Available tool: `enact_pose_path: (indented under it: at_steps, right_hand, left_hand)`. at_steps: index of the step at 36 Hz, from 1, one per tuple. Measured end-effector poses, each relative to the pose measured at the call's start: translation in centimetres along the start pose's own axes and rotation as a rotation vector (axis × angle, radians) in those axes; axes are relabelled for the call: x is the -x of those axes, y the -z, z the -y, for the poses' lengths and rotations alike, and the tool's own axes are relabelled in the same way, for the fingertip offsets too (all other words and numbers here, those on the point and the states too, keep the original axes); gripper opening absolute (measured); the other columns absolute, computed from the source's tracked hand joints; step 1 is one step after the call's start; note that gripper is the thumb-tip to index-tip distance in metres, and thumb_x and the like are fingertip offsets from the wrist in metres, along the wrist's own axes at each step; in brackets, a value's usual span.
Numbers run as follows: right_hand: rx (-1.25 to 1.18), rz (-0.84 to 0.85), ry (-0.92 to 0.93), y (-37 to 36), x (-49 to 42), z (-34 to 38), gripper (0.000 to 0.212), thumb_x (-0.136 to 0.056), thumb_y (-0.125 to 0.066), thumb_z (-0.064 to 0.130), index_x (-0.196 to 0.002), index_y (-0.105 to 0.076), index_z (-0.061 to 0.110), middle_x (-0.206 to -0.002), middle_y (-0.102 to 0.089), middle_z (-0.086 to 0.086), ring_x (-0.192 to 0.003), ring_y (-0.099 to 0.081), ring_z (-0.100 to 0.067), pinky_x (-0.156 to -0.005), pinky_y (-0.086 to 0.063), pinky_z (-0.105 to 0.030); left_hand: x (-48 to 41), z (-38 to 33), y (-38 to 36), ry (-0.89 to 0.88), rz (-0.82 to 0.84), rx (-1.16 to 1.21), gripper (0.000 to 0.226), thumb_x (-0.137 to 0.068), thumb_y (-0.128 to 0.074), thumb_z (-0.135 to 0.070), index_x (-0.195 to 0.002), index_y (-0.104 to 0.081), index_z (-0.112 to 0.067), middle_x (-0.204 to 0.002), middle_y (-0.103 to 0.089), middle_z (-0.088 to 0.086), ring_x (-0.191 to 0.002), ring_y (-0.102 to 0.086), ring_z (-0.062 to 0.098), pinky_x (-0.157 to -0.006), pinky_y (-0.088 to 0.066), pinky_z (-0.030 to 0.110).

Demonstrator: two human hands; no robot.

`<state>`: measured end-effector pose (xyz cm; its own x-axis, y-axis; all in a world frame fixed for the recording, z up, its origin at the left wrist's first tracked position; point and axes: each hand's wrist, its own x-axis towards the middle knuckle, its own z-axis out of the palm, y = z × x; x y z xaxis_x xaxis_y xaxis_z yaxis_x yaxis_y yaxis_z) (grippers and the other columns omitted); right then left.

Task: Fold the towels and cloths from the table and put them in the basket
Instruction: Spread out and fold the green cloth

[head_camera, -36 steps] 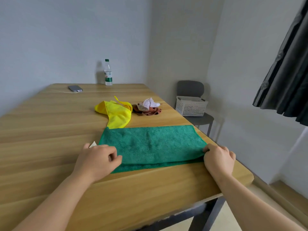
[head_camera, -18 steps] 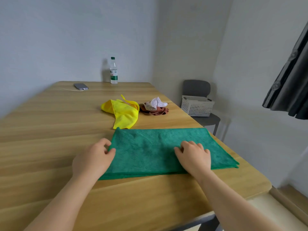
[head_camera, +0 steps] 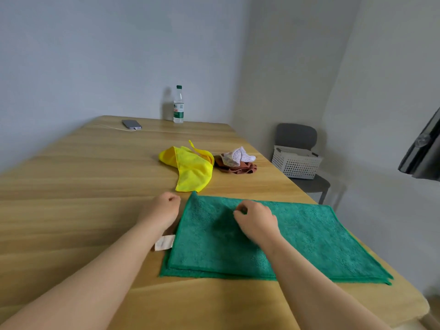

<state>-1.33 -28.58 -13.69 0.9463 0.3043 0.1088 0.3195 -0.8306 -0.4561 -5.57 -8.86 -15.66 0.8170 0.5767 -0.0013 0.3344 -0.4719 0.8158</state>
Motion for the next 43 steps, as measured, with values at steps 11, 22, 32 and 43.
enact_pose_path:
  at_steps: [11,22,32,43]
  right_hand:
    - [0.076,-0.091,0.034,-2.0,-0.7,-1.0,0.027,-0.095,-0.042,0.036,-0.115,-0.056,0.026,-0.121,-0.052,0.005,-0.116,-0.039,-0.021,-0.096,-0.028,-0.034]
    - [-0.023,-0.109,0.014,-1.9,-1.0,-1.3,0.025,-0.095,-0.043,0.037,-0.111,-0.059,0.027,-0.118,-0.056,0.007,-0.114,-0.041,-0.019,-0.094,-0.030,-0.033]
    - [-0.081,-0.128,0.020,-1.8,-1.0,-1.4,0.023,-0.095,-0.044,0.034,-0.106,-0.061,0.024,-0.112,-0.059,0.007,-0.108,-0.044,-0.018,-0.093,-0.031,-0.032]
    - [0.115,-0.025,0.134,-1.8,-0.9,-1.3,0.037,-0.096,-0.040,0.041,-0.130,-0.050,0.029,-0.135,-0.048,0.011,-0.126,-0.036,-0.016,-0.101,-0.026,-0.033]
  left_hand:
    - [-3.3,-0.1,-1.4,-0.497,0.235,-0.081,0.073,-0.084,-0.045,0.014,-0.083,-0.057,-0.057,-0.125,-0.043,-0.009,-0.112,-0.046,0.012,-0.092,-0.034,0.018]
    - [-3.9,0.0,-0.6,-0.345,0.040,0.179,0.040,-0.073,-0.052,0.015,-0.065,-0.053,-0.024,-0.069,-0.053,-0.003,-0.072,-0.046,0.017,-0.064,-0.034,0.028]
    - [-4.1,-0.3,-1.1,-0.400,-0.067,0.251,0.033,-0.080,-0.058,0.007,-0.069,-0.048,-0.023,-0.070,-0.056,-0.004,-0.063,-0.048,0.016,-0.055,-0.039,0.026]
    - [-3.7,-0.3,-0.4,-0.212,-0.143,-0.054,0.020,-0.093,-0.051,-0.032,-0.108,-0.053,-0.020,-0.106,-0.059,0.006,-0.086,-0.055,0.024,-0.073,-0.042,0.033]
